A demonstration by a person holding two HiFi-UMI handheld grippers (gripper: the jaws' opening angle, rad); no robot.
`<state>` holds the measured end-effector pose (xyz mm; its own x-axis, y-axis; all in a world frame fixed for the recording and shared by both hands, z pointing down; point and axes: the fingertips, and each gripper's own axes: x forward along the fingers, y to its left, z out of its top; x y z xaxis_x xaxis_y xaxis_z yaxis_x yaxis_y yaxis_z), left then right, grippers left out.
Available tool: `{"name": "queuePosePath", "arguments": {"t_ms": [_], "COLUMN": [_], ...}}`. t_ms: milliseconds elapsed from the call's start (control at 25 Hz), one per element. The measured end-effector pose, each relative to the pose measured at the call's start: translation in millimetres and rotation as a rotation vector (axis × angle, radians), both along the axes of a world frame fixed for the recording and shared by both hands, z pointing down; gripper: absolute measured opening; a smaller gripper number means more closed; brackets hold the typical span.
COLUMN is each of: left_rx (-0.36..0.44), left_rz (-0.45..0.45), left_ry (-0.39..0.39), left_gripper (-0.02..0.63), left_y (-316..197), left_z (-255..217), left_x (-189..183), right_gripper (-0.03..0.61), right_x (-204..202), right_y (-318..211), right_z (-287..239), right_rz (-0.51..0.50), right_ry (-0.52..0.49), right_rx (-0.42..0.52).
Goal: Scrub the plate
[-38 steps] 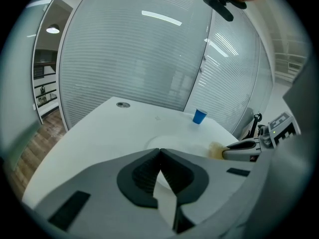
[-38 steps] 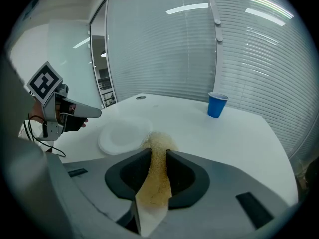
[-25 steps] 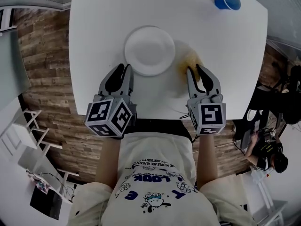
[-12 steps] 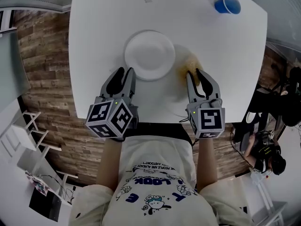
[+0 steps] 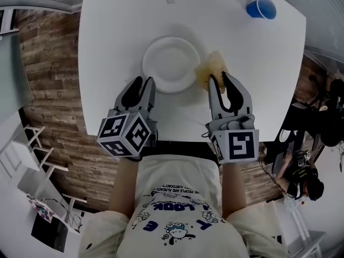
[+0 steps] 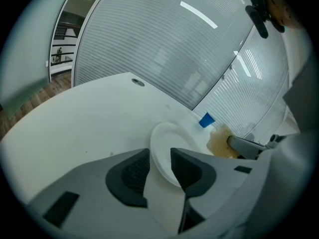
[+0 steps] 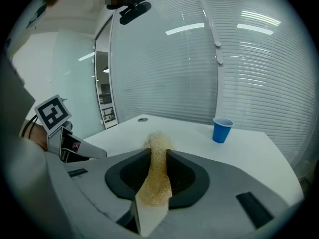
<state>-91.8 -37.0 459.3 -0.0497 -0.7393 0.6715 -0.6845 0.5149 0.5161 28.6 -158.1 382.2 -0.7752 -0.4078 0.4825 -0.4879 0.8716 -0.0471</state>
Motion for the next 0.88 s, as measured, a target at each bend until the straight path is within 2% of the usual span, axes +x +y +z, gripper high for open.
{"name": "queuePosePath", "arguments": {"t_ms": [200,360,600,760,880], "left_rx": [0.0,-0.004,-0.01,-0.01,-0.009], "left_rz": [0.004,0.007,-0.001,-0.007,0.002], "left_ry": [0.001,0.007,0.025,0.042,0.044], "left_gripper": [0.16,0.16,0.16,0.16,0.16], "left_y": [-1.7,-2.4,-3.5,-5.2,-8.7], "left_z": [1.5,3.6,5.6,6.5,4.5], "left_x": [0.8,0.6,-2.7,-3.5,-1.0], "right_gripper": [0.098,0.098,0.098,0.098,0.098], "right_x": [-24.1,-36.0,-43.7,-44.8,-46.7], "right_y": [4.6,10.5,14.2,14.5,11.8], "right_z": [1.3,8.8,27.9,34.7,31.7], "right_rz": [-0.057,-0.092,-0.122,-0.16,-0.139], "right_ry": [-0.015,0.023,0.071,0.083,0.078], "right_rx": [-0.003,-0.018,-0.05,-0.039,-0.06]}}
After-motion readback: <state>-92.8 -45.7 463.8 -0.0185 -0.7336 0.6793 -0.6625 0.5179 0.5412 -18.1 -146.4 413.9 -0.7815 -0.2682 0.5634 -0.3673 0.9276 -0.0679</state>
